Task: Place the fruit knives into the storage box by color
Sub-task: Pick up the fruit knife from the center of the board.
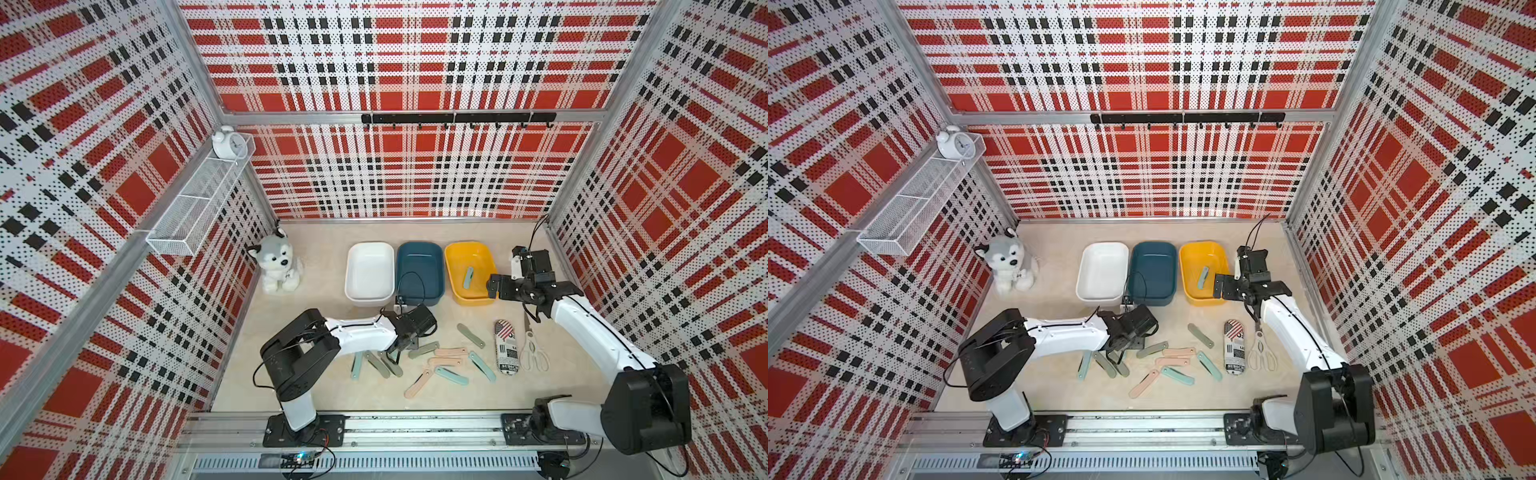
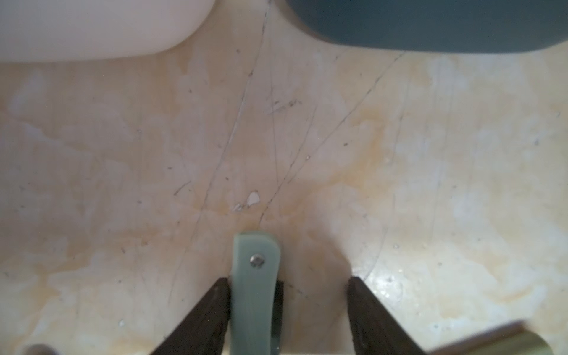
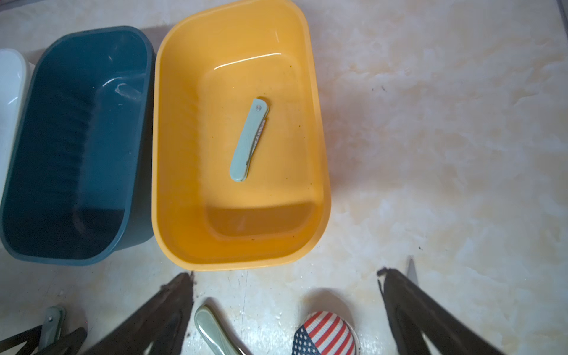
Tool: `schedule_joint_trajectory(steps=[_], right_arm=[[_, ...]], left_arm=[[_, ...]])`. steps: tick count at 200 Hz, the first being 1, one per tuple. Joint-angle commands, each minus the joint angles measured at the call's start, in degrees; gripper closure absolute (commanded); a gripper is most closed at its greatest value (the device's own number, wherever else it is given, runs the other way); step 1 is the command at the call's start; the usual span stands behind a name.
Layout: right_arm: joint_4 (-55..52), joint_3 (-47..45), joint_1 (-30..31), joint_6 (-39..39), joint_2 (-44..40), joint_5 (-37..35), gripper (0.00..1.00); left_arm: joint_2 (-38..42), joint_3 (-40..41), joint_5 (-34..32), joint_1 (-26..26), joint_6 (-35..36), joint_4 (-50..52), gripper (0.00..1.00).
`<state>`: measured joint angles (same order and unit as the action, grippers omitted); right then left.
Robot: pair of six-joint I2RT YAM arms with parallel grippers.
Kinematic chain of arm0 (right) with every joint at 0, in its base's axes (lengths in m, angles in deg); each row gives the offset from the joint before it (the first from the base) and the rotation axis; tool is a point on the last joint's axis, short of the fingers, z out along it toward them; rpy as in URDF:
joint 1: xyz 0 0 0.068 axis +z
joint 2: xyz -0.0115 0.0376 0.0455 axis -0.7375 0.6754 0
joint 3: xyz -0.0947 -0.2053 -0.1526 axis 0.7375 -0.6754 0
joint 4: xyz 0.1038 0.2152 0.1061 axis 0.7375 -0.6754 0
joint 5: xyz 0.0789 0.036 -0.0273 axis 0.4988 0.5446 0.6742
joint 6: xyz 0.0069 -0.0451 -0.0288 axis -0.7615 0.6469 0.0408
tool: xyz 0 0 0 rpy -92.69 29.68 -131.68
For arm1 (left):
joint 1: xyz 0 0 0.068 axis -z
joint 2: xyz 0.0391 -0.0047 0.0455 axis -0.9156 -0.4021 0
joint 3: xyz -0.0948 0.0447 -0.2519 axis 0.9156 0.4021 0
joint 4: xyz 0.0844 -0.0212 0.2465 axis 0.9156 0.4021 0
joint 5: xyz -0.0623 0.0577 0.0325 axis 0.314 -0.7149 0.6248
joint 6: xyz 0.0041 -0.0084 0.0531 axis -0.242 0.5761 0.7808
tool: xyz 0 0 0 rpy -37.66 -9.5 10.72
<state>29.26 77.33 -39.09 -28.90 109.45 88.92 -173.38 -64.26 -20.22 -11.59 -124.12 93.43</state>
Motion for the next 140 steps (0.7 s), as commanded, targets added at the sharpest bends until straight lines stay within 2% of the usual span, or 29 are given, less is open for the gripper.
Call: schedule_joint_trajectory(steps=[1, 96, 140], right_arm=[[0.8, 0.2, 0.5, -0.1, -1.4, -0.4, 0.0], [0.2, 3.1, 0.5, 0.2, 0.4, -1.2, 0.0], [0.0, 4.2, 1.1, -0.1, 1.1, -1.0, 0.0]], left_arm=[[-1.1, 0.0, 0.9, -0.2, -0.5, 1.9, 0.42], [3.5, 2.7, 1.6, 1.4, -1.0, 7.8, 0.4], [2.1, 3.2, 2.0, 0.8, 0.0, 4.8, 0.47]])
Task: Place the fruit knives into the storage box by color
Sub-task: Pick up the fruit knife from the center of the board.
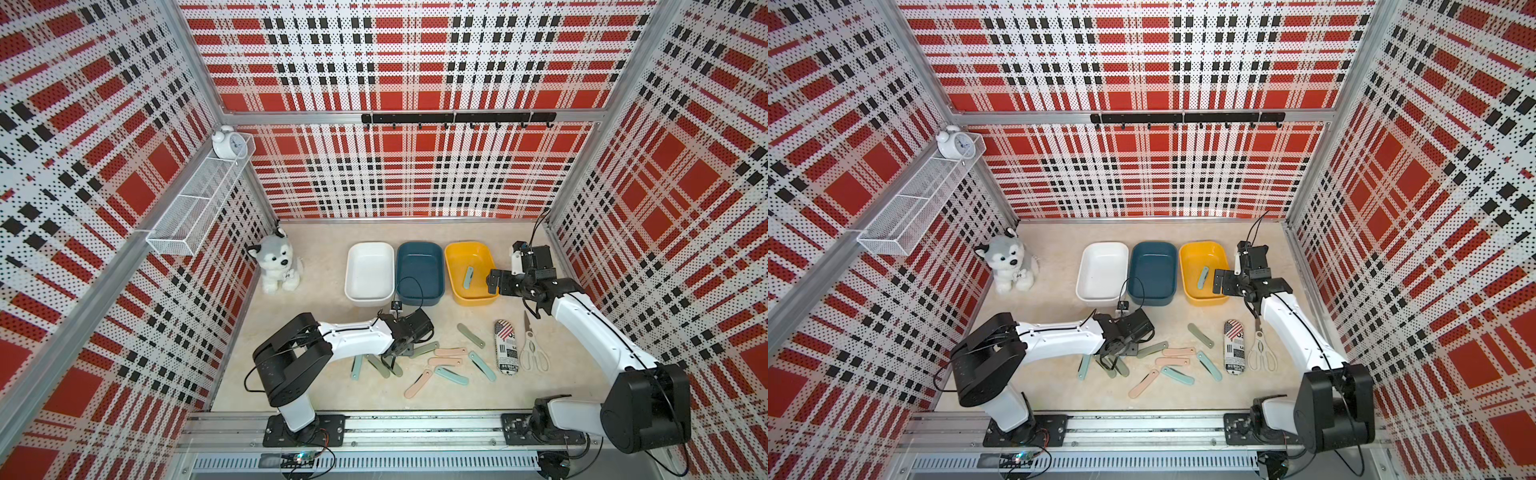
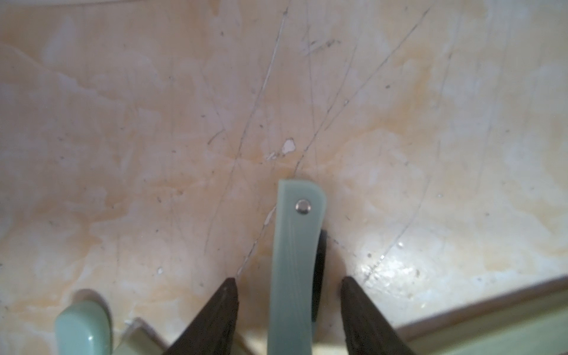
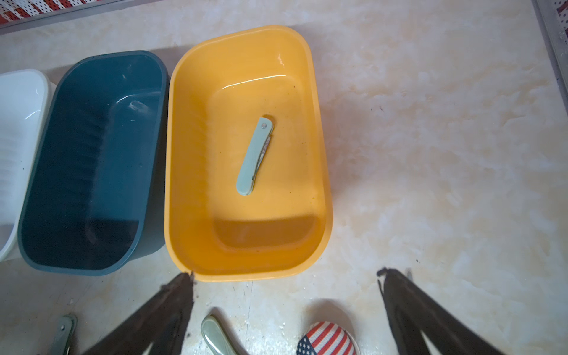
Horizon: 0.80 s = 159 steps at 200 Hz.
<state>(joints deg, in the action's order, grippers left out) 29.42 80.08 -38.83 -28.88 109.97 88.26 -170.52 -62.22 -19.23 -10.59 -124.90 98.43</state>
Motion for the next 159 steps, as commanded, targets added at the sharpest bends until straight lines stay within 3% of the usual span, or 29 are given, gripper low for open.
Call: schedule_joint_trajectory(steps=[1, 106, 159], right_arm=[[-0.1, 1.5, 0.8, -0.1, 0.6, -0.4, 0.0], [-0.9, 3.3, 0.9, -0.2, 0.7, -1.2, 0.0], [-0.8, 4.1, 0.9, -0.2, 0.9, -1.7, 0.0]], left_arm=[[-0.8, 1.1, 1.0, -0.2, 0.9, -0.3, 0.47], [-2.5, 1.2, 0.4, -1.1, 3.3, -1.0, 0.75], [-2.0, -3.8, -1.8, -0.9, 5.1, 2.2, 0.8]])
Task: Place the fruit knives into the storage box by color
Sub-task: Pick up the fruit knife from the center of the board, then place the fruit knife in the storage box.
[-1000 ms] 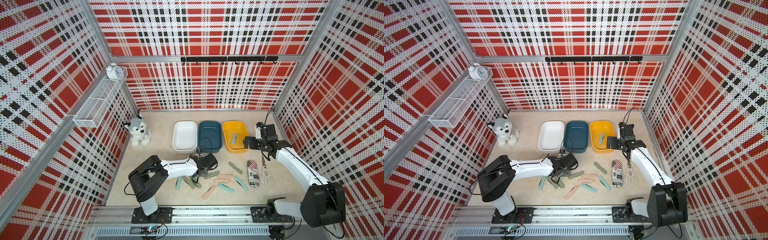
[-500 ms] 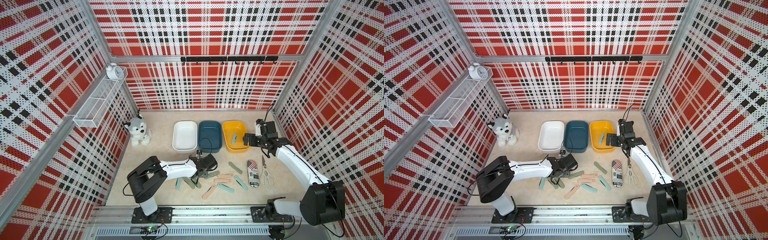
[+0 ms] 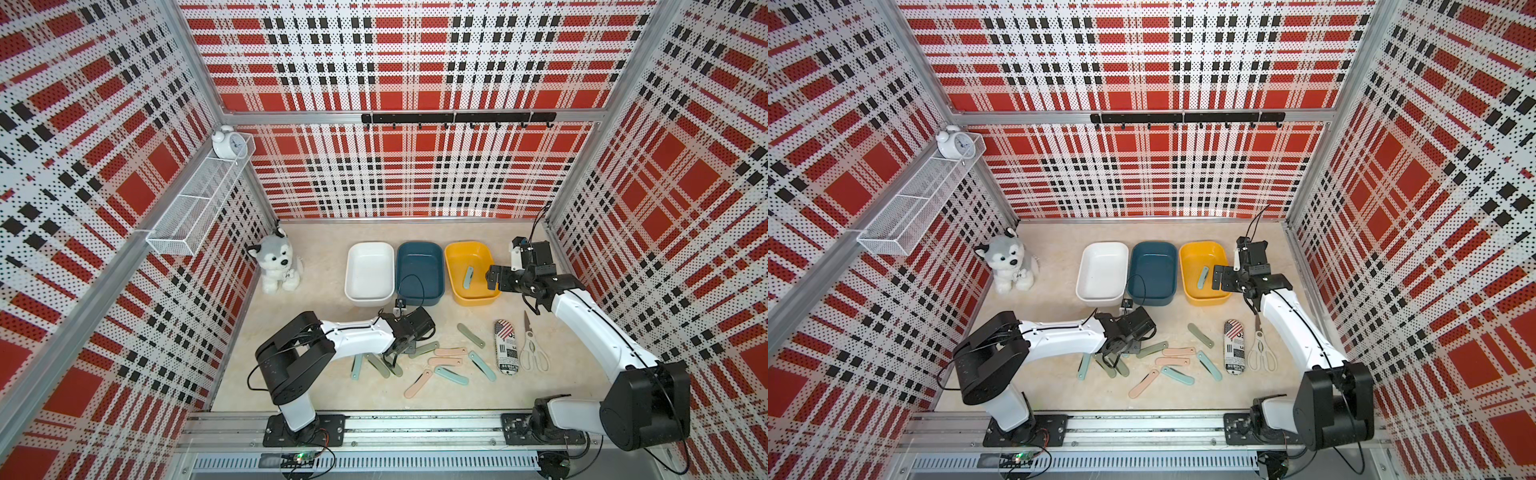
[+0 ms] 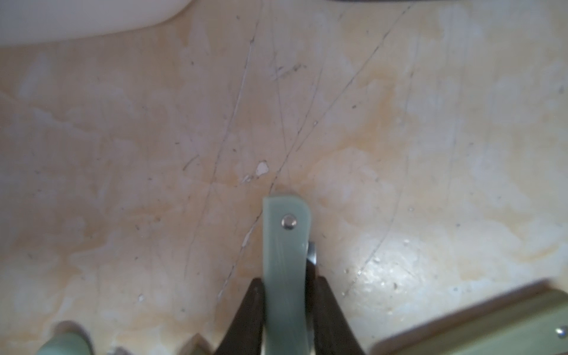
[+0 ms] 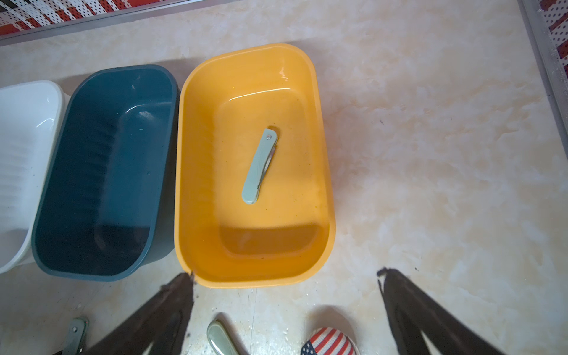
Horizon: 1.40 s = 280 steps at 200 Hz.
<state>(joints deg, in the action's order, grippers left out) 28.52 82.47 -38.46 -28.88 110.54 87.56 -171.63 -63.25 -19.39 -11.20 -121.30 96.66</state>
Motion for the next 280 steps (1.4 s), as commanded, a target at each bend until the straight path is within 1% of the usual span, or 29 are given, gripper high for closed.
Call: schedule_joint_trajectory(steps=[1, 45, 55, 75, 92, 102, 125, 140, 158, 171, 178, 187, 220, 244, 280], right_arm=[[0.0, 1.8, 0.5, -0.2, 0.4, -1.1, 0.0], [0.2, 1.8, 0.6, -0.4, -0.2, -1.5, 0.0], [0.2, 1.7, 0.6, -0.5, -0.4, -1.5, 0.0], [0.7, 1.2, 0.5, -0.5, -1.1, -2.3, 0.0], [0.9, 0.6, 0.5, -0.5, -1.5, -4.3, 0.0], [1.2, -0.1, 0.5, -0.8, -2.0, -5.5, 0.0], [2.7, -1.9, 0.5, -2.1, -3.6, -6.8, 0.0], [3.7, -3.6, -0.1, -2.8, -5.2, -8.8, 0.0], [5.3, -5.7, -3.0, -3.2, -6.6, -7.3, 0.0], [5.7, -6.4, -5.3, -3.5, -7.2, -5.3, 0.0], [5.8, -6.6, -6.1, -3.6, -7.7, -5.0, 0.0], [6.1, -7.1, -6.4, -3.6, -8.2, -4.8, 0.0], [7.1, -8.1, -6.5, -3.9, -8.1, -2.7, 0.0], [7.6, -8.4, -6.5, -4.0, -7.7, -1.1, 0.0], [7.7, -8.9, -6.5, -4.2, -8.7, 1.2, 0.0]], left_arm=[[-0.9, -3.0, -1.7, -0.3, 1.6, 4.0, 0.8], [0.2, -10.3, -4.3, 0.6, 2.4, 8.0, 0.8], [0.3, -12.8, -4.8, 0.9, 3.0, 8.9, 0.8], [-1.4, -20.7, -5.9, 1.2, 5.3, 10.2, 0.79], [-5.5, -31.2, -7.0, 1.1, 8.6, 11.1, 0.78], [-9.5, -38.0, -7.2, 0.9, 10.6, 11.8, 0.78], [-21.1, -58.4, -7.2, 0.4, 14.0, 14.8, 0.79], [-29.3, -71.2, -5.7, -0.1, 15.4, 16.2, 0.79], [-38.2, -84.6, -2.8, -0.6, 16.0, 16.7, 0.81], [-42.8, -90.6, -1.2, -1.1, 16.0, 15.7, 0.82], [-43.9, -91.5, -0.8, -1.4, 15.8, 14.0, 0.81], [-44.3, -90.3, -0.6, -1.9, 15.3, 11.1, 0.81], [-42.2, -79.4, -1.9, -3.2, 14.1, -1.2, 0.82], [-45.0, -79.7, -2.6, -3.3, 13.8, -3.8, 0.82], [-48.7, -80.3, -1.6, -3.1, 13.6, -7.0, 0.82]])
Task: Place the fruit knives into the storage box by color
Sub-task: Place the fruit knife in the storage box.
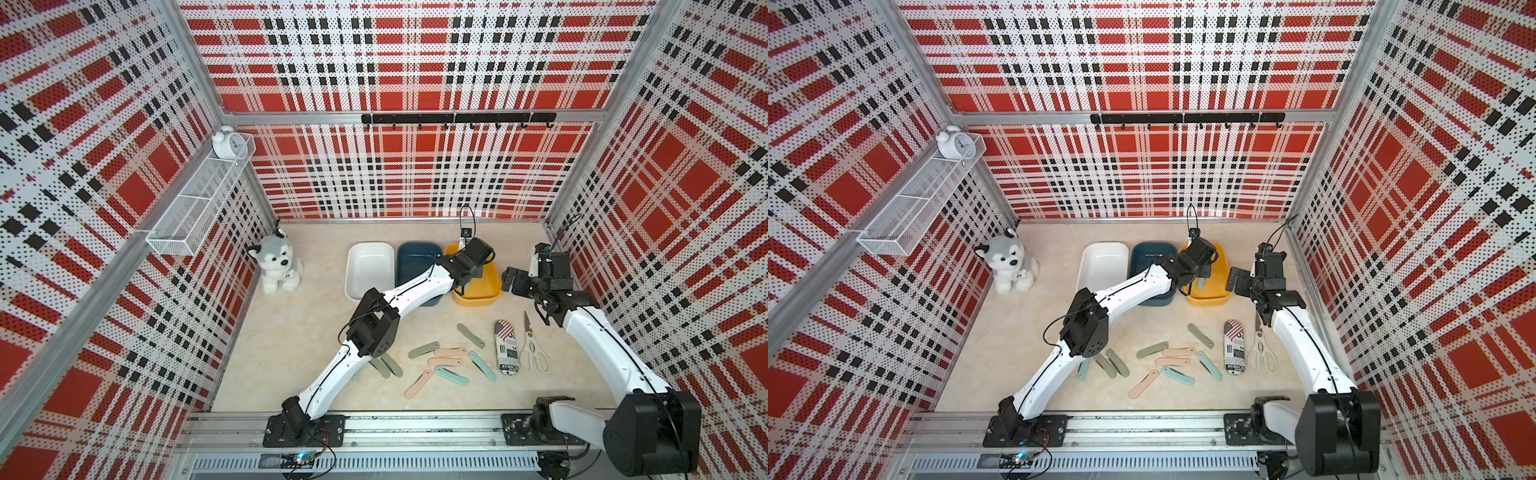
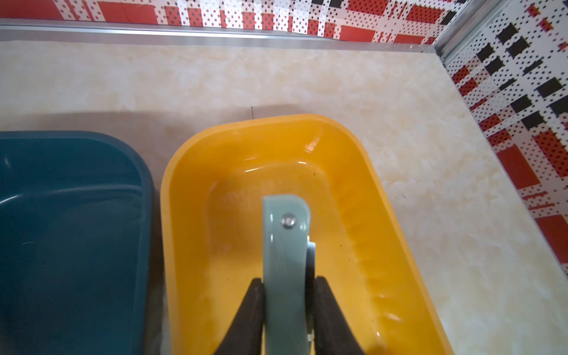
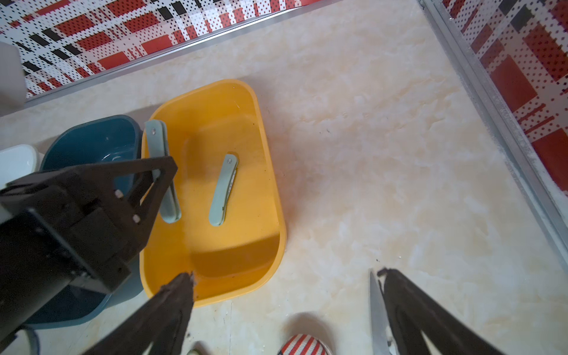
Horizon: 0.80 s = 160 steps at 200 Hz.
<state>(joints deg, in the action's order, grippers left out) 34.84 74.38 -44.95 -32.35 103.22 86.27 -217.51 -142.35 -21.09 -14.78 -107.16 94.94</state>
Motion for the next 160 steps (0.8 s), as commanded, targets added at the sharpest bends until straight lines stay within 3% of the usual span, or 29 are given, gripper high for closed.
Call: schedule_joint_trajectory(steps=[1, 116, 160], right_arm=[[1.4, -0.9, 0.0, -0.8, -1.4, 2.5, 0.0], [0.1, -3.9, 1.1, -1.2, -3.9, 5.1, 0.0], [-1.0, -4.2, 1.6, -1.2, -4.6, 5.4, 0.0]], left_arm=[[-2.9, -1.1, 0.1, 0.5, -0.5, -5.3, 0.82], [-7.0, 2.2, 0.6, -0.4, 0.0, -8.7, 0.77], [-6.4, 2.2, 0.5, -0.4, 0.4, -9.1, 0.66]])
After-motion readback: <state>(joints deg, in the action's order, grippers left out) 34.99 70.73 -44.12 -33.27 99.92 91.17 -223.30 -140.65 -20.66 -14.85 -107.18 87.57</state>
